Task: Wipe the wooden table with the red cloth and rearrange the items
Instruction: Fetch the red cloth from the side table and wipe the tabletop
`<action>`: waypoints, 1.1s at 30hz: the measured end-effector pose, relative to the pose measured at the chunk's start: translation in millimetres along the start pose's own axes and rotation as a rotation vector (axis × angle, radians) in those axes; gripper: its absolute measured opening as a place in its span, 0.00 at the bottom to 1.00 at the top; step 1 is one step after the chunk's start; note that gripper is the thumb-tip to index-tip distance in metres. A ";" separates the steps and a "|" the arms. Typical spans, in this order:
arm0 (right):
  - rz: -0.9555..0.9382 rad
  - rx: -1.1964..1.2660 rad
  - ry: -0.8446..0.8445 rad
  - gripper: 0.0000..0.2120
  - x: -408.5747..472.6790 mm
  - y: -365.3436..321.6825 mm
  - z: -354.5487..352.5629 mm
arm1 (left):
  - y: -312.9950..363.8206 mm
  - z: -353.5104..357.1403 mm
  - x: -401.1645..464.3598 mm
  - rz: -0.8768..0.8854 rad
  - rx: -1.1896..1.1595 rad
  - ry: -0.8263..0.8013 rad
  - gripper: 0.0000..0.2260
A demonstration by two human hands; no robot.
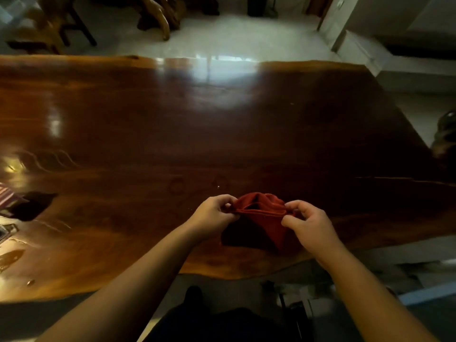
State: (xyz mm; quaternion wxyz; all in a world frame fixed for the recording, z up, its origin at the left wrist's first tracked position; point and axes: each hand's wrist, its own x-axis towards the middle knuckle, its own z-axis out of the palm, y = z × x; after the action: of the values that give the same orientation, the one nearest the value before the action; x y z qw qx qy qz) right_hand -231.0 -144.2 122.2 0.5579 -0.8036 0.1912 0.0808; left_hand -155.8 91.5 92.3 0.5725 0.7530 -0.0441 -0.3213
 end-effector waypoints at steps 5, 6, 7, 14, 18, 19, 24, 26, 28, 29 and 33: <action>0.097 -0.033 0.034 0.12 48.7 7.3 8.5 | -9.2 -9.3 43.7 -0.095 0.028 -0.033 0.07; 0.111 -0.040 0.031 0.11 58.8 9.3 8.2 | -10.4 -8.6 53.1 -0.114 0.031 -0.029 0.08; 0.121 -0.053 0.025 0.10 69.9 12.5 7.7 | -11.7 -7.2 63.1 -0.128 0.037 -0.019 0.08; 0.160 -0.046 -0.025 0.11 154.2 31.3 1.3 | -15.9 5.2 127.9 -0.211 0.096 0.102 0.15; 0.153 -0.106 -0.091 0.13 209.5 44.7 -1.8 | -25.3 14.8 158.7 -0.259 0.081 0.239 0.15; 0.143 -0.170 -0.105 0.15 220.7 48.6 -0.3 | -30.6 15.2 163.5 -0.276 0.078 0.287 0.16; -0.221 -0.631 -0.004 0.21 236.0 71.4 24.0 | -72.0 5.5 145.9 -0.293 0.330 0.503 0.23; -0.443 -0.681 -0.039 0.22 229.5 82.3 42.8 | -93.6 -1.5 118.9 -0.269 0.453 0.536 0.29; -0.513 -0.720 -0.166 0.26 222.4 93.8 63.4 | -115.2 -8.5 86.8 -0.288 0.549 0.555 0.34; -0.514 -0.761 -0.230 0.29 220.5 99.8 72.7 | -125.5 -11.8 70.6 -0.319 0.589 0.575 0.37; -0.468 -0.939 -0.280 0.34 224.1 122.9 94.7 | -165.2 -27.8 17.6 -0.455 0.707 0.669 0.49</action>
State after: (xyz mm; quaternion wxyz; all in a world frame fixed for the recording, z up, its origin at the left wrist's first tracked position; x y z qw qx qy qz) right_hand -67.2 -142.5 -95.5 0.1620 -0.9691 -0.1256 0.1374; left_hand -176.9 163.3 -58.6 0.1827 0.9517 0.1996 -0.1450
